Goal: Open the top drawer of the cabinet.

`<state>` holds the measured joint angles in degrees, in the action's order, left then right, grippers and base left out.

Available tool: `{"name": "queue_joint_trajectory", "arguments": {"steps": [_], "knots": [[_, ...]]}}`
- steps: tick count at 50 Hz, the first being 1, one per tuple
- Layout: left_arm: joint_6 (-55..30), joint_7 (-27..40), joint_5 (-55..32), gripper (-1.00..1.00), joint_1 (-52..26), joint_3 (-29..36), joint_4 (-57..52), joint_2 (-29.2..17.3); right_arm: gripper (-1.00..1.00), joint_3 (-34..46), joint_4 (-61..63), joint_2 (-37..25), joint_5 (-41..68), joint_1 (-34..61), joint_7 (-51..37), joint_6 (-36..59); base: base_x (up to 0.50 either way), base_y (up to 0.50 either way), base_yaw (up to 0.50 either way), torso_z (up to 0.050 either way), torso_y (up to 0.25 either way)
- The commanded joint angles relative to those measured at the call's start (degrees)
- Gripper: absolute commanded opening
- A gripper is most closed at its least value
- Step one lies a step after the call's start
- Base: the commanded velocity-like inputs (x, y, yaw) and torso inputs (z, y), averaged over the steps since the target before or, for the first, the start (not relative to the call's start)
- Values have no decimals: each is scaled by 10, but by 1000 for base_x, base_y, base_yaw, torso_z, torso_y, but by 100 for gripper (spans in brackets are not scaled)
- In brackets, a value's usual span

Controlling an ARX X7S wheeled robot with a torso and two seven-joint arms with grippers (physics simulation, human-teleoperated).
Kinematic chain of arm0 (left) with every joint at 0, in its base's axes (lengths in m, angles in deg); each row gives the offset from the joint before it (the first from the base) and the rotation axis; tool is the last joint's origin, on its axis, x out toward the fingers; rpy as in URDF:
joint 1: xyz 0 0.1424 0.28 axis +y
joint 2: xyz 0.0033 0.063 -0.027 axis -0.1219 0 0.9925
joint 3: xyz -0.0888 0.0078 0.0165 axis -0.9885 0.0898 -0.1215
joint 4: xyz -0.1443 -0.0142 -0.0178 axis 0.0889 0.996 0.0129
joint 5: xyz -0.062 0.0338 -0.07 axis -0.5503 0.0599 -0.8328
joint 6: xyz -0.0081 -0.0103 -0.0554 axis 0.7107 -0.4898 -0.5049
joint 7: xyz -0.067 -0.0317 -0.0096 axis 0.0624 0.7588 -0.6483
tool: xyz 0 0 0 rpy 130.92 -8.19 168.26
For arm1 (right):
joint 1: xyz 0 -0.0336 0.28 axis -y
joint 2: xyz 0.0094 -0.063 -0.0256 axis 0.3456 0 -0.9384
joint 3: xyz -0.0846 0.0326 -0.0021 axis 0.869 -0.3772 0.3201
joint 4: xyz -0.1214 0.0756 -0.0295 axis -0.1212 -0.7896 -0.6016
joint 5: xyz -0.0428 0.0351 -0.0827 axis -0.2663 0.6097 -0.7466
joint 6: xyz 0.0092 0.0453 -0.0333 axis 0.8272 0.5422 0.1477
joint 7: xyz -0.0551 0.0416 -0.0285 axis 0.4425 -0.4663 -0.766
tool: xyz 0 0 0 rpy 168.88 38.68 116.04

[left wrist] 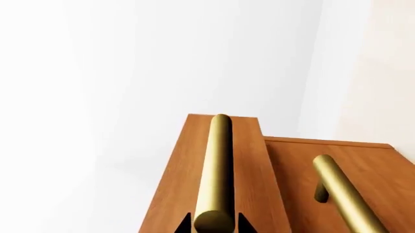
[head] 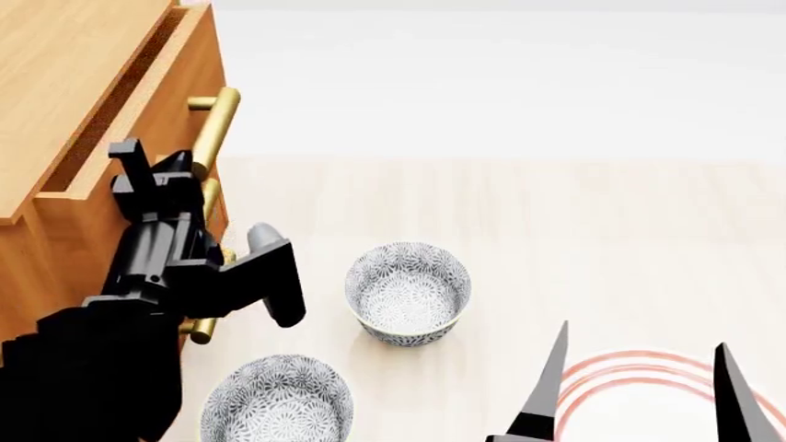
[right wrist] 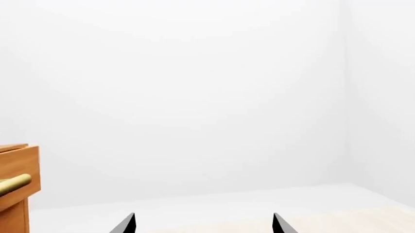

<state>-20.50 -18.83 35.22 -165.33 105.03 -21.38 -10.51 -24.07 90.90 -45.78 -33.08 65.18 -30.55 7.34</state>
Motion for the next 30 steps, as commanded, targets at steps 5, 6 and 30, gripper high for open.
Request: {"name": "queue_joint_trajectory", "arguments": {"steps": [5, 6, 30], "knots": [[-34, 16, 39, -100, 14, 3, -56, 23, 100, -5, 3, -5, 8, -3, -2, -2, -9, 0, 2, 0, 2], [-34, 15, 39, -100, 14, 3, -55, 24, 100, -5, 4, -5, 9, -3, -2, -2, 0, -3, 0, 0, 0], [-43, 13, 44, -100, 15, 2, -61, 44, 100, -9, 9, -10, 16, -3, -6, -2, -7, 0, 1, 0, 3]]}}
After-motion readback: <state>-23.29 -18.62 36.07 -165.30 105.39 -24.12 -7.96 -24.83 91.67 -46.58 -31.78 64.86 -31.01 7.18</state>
